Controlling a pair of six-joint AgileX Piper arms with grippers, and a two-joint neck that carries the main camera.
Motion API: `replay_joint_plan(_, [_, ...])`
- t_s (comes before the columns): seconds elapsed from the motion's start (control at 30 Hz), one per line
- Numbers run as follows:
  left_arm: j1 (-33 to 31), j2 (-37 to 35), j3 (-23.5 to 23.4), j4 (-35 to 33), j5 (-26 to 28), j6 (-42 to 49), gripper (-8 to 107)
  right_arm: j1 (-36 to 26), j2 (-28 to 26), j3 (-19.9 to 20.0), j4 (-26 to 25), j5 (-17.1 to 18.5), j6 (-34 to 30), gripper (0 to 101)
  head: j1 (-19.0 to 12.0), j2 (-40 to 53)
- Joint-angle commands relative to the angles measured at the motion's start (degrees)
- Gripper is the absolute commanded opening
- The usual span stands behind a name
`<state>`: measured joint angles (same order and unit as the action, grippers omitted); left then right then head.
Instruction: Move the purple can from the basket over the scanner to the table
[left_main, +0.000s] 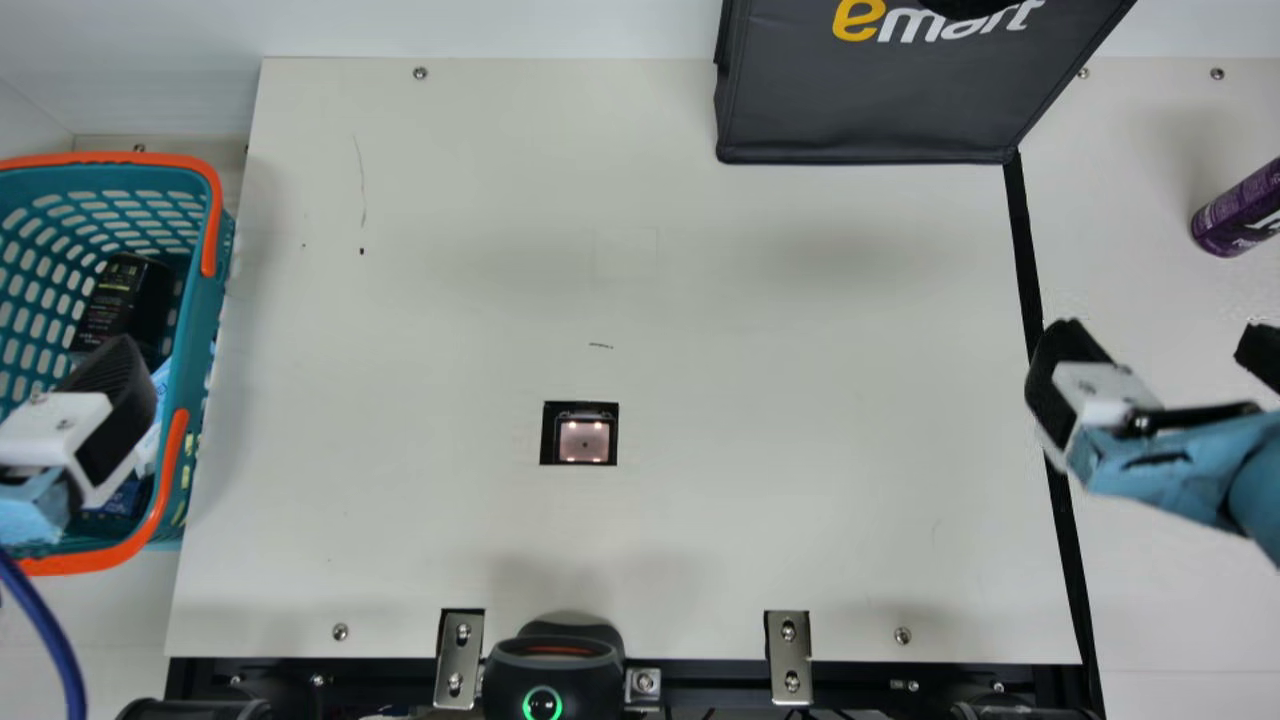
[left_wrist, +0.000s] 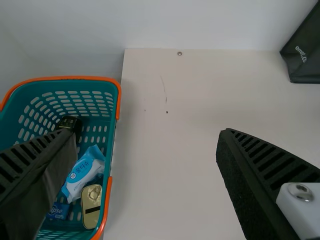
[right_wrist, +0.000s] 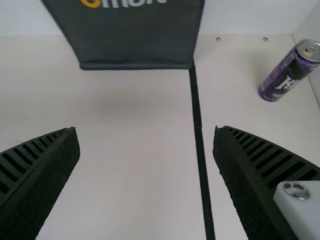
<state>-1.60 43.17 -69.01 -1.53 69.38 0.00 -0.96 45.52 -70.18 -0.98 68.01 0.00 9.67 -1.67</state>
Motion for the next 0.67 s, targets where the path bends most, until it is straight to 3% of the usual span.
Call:
replay_joint_plan(0.0, [0.0,0.0,0.0,0.0,0.0,0.0,90,1.4,-2.5,0.3,0.1,1.3,0.0,95,-1.7,0.1])
replay_joint_plan(0.63, [0.0,0.0,0.0,0.0,0.0,0.0,90,1.8,-3.3,0.4,0.4,2.0,0.0,95,-1.7,0.1])
